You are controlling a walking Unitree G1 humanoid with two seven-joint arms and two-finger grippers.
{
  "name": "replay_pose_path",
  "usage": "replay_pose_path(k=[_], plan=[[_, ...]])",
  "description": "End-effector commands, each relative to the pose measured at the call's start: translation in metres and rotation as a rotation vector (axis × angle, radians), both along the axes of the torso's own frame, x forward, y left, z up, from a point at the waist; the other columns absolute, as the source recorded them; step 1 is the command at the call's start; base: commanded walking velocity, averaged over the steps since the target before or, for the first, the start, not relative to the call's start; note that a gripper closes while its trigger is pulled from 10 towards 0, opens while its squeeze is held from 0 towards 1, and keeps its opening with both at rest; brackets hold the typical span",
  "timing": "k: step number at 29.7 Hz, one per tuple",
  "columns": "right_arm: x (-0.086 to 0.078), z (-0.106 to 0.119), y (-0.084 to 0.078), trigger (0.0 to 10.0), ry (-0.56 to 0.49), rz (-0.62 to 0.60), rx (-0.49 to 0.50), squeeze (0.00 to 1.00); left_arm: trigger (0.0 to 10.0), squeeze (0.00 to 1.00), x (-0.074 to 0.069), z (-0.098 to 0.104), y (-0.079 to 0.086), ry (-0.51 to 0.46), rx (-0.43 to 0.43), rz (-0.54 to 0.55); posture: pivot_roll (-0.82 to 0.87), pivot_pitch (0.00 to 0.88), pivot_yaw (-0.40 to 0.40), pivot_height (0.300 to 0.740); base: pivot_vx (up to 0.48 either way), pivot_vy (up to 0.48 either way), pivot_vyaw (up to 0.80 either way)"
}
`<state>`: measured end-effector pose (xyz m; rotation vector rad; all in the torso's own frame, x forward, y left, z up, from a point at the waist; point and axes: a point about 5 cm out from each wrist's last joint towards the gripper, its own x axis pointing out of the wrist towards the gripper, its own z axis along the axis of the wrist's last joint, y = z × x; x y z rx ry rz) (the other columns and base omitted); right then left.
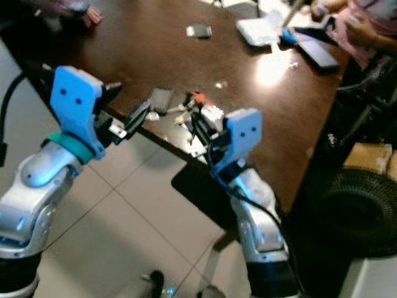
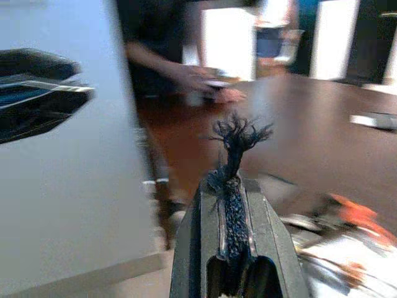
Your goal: Hang keys on a hook
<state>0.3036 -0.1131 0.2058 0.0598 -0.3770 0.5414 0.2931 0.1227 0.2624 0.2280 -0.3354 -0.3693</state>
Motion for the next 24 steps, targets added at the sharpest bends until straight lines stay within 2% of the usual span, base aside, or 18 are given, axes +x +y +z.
replay_pose_path(k=[1, 24], plan=[[-0.0006, -0.0050, -0.0026, 10.0, 0.012, -0.014, -0.009, 0.00, 10.0, 0.00, -0.0002, -0.0035, -0.0020, 0.005, 0.008, -0.002, 0.02, 0.090, 0.038, 0.740, 0.000, 0.000, 0.72], [0.0007, -0.0072, -0.0033, 10.0, 0.022, -0.017, -0.013, 0.00, 10.0, 0.00, 0.0015, -0.0014, -0.0053, -0.009, -0.003, 0.005, 0.02, 0.097, 0.030, 0.740, 0.000, 0.000, 0.72]])
